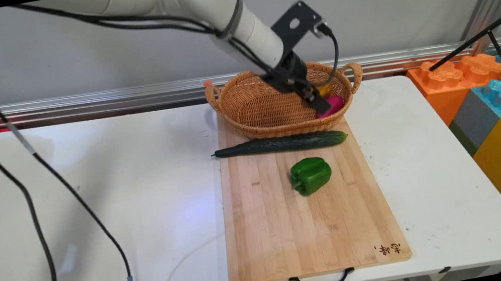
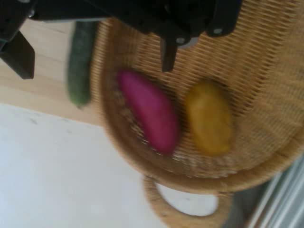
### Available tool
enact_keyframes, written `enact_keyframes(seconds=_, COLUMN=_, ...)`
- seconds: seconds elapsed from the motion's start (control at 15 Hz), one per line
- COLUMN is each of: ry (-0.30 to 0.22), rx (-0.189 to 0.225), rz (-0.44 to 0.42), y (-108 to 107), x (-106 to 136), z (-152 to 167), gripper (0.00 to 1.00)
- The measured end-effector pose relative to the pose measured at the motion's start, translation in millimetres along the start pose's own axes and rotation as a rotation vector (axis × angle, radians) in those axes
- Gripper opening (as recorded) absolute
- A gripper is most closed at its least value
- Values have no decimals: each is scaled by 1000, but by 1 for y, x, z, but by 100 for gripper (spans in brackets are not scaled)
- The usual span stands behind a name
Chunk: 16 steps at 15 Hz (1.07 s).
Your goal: Pick up the potato from the vegetable basket
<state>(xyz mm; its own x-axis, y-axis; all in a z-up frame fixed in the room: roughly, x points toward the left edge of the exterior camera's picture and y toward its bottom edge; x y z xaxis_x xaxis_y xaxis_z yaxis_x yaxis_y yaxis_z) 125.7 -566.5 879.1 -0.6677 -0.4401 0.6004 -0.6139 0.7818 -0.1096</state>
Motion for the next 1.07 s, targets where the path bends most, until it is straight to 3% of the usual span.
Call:
enact_keyframes(seconds=0.2, ry=8, rx=25, rz=-33, y=-33, x=8, z=14, gripper=100)
enact_keyframes(seconds=0.53, ry=-3, rx=23, rz=-86, y=-78, x=6, z=53, gripper=100)
enact_keyframes(seconds=1.07, ry=-7, rx=24, rz=-184, y=-113, x=0, z=118, gripper=100)
